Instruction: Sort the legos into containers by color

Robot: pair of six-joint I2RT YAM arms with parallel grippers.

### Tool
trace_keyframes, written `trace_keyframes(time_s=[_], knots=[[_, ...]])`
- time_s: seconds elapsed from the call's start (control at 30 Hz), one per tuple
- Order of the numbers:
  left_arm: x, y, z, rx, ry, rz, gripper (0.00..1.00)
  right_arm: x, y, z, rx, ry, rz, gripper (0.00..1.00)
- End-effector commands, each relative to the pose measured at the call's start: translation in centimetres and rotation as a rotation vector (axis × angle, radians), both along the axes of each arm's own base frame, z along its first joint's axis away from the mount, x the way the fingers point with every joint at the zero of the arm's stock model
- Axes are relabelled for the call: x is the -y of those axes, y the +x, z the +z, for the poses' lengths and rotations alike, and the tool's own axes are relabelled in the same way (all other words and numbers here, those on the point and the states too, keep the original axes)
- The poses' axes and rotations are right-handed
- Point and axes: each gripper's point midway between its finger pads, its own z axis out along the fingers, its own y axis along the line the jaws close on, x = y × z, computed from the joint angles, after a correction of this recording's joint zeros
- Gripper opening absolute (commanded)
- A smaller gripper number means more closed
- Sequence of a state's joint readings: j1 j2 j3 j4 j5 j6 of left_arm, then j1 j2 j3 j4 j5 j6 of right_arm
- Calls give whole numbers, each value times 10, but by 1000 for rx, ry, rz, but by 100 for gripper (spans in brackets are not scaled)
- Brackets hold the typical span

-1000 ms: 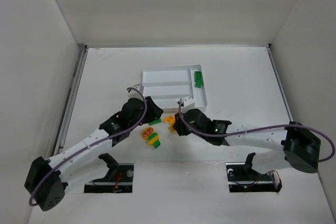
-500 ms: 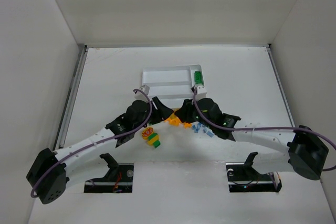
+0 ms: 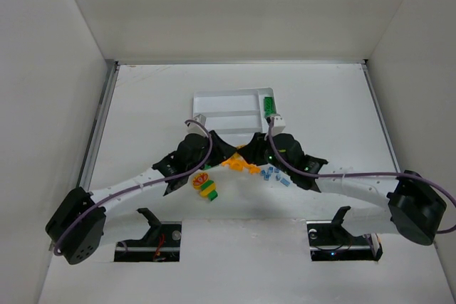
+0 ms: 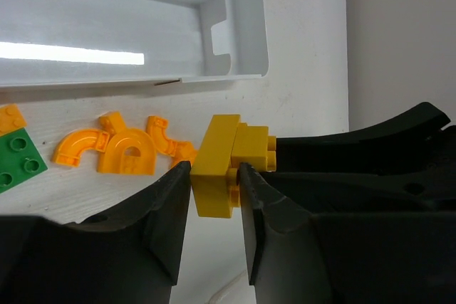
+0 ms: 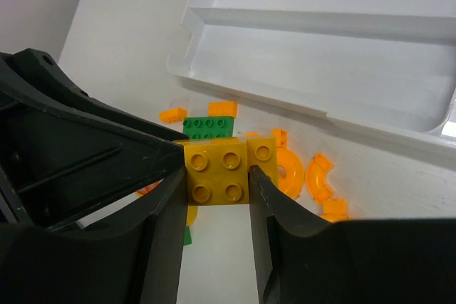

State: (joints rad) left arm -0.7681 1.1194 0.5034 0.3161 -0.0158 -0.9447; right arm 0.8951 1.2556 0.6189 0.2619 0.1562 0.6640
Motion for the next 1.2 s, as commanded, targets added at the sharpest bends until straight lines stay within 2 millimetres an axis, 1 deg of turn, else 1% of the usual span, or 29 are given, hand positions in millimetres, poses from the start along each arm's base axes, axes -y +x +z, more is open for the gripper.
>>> trace_keyframes(time_s=[0.0,0.13,0.3,0.4,0.53,0.7,0.77,0.83,0.9,0.97,1.1,1.17], knots=[[6,5,10,22,-65,6,26,-10,5,31,34,156,7,27],[3,6,14,35,-83,19,16,-8,9,33,19,206,3,27],[-1,7,21,56,-94,28,11,-2,14,41,11,262,-7,27],[-4,6,20,60,-90,33,9,-2,14,51,15,311,5,27],[-13,8,16,53,-87,49,8,3,16,64,18,368,19,27],[-27,7,9,45,-87,79,8,20,17,91,38,523,59,27],[-33,8,9,41,-84,89,8,28,20,98,42,557,64,27],[-39,9,11,47,-82,101,8,34,26,99,49,552,46,27],[-44,10,14,57,-85,113,9,35,35,91,44,508,9,28],[-48,13,17,61,-85,121,9,37,49,79,46,428,-46,28],[-53,18,23,74,-85,127,9,28,69,47,37,230,-116,28],[-61,22,25,79,-84,147,10,27,84,35,50,111,-152,28]])
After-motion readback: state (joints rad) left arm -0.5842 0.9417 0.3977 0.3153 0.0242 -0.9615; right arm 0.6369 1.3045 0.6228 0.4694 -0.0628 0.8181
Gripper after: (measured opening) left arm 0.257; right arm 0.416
